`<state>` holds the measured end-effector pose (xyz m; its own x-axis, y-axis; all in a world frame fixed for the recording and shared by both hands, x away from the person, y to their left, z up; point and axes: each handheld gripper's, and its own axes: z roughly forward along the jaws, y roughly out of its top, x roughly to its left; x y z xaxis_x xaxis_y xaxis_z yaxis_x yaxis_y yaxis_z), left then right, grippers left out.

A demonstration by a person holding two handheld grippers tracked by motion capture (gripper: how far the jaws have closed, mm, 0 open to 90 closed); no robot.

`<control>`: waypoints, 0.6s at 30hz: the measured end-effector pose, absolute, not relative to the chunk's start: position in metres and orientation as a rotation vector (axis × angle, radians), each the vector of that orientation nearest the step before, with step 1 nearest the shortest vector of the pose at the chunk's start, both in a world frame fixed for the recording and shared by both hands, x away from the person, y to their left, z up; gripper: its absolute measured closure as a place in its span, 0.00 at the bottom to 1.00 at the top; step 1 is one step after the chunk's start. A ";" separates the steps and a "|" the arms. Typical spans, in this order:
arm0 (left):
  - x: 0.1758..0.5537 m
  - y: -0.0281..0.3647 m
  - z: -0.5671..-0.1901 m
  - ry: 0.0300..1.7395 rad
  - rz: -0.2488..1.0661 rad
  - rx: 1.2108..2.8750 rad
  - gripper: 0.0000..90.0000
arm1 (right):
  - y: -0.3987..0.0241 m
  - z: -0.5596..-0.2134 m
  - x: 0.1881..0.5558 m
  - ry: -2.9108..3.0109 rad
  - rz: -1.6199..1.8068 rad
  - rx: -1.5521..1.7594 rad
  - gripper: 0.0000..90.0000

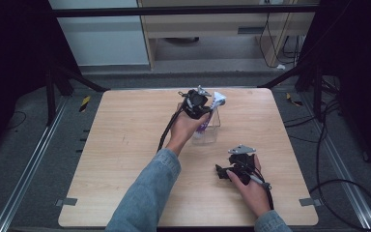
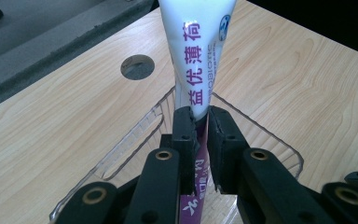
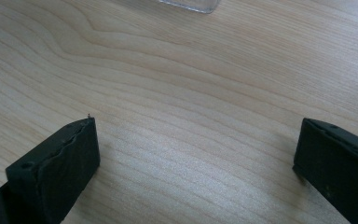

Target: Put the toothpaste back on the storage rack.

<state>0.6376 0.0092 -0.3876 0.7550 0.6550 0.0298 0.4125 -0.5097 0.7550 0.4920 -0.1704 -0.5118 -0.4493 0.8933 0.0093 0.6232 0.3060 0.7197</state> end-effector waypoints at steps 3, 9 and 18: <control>0.635 0.010 -0.387 0.792 0.401 2.170 0.90 | -0.170 -0.512 0.492 2.186 0.935 1.353 0.00; 0.632 0.015 -0.382 0.791 0.415 2.161 0.89 | -0.170 -0.512 0.492 2.186 0.936 1.352 0.00; 0.625 0.018 -0.375 0.768 0.432 2.150 0.87 | -0.170 -0.512 0.492 2.186 0.936 1.352 0.00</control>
<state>0.6251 0.0176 -0.3753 0.7579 0.6506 0.0485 0.3790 -0.4996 0.7789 0.4921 -0.1705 -0.5118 -0.4499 0.8930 0.0082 0.6223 0.3069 0.7201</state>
